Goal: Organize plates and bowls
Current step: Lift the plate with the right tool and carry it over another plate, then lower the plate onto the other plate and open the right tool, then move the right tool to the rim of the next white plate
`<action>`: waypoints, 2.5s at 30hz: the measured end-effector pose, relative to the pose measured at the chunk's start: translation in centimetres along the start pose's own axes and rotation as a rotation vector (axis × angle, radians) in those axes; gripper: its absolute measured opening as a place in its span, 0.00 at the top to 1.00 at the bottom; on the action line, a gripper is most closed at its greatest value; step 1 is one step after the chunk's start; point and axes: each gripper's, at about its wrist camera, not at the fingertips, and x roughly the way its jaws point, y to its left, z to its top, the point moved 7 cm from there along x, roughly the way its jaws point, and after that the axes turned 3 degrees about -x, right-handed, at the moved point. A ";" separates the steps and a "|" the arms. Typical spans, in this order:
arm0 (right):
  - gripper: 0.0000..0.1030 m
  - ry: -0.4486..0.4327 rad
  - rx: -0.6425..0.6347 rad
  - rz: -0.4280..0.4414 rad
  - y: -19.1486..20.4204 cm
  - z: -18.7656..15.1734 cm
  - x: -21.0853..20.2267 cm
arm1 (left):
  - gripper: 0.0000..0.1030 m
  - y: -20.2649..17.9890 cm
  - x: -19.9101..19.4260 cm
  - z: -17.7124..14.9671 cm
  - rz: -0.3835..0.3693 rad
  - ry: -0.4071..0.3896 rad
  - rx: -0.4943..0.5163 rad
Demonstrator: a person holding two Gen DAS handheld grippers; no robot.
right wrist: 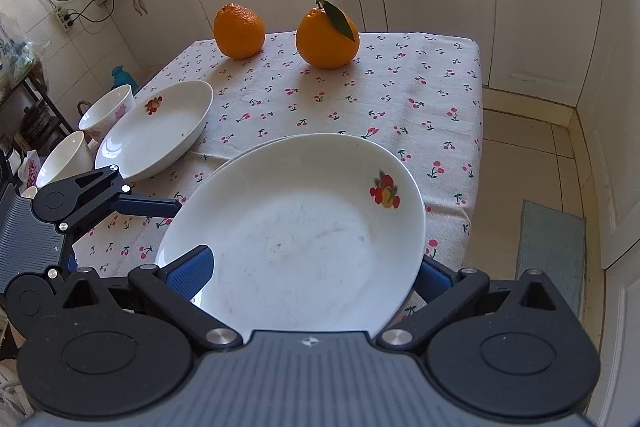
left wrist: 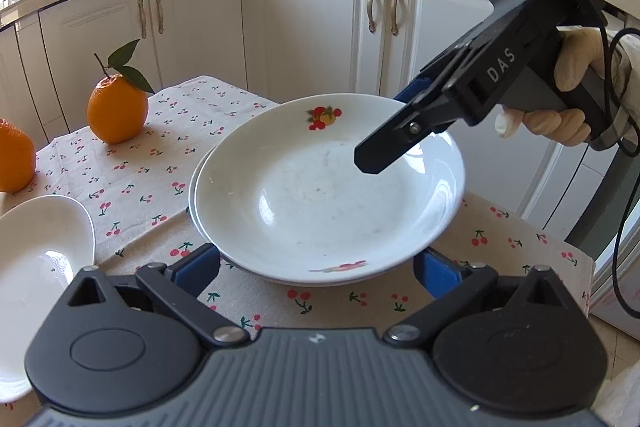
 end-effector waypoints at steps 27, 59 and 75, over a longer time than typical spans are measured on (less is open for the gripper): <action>0.00 -0.052 -0.019 -0.106 1.7 -0.6 -2.6 | 0.01 -0.4 -3.2 0.1 0.020 -0.067 -0.040; 0.00 -0.080 -0.324 -0.105 14.2 2.2 -1.3 | 0.01 10.8 -8.2 -7.5 0.595 0.010 -0.414; 0.00 -0.004 -0.374 0.014 14.2 6.1 4.5 | 0.00 13.3 -6.2 -7.5 0.604 0.019 -0.506</action>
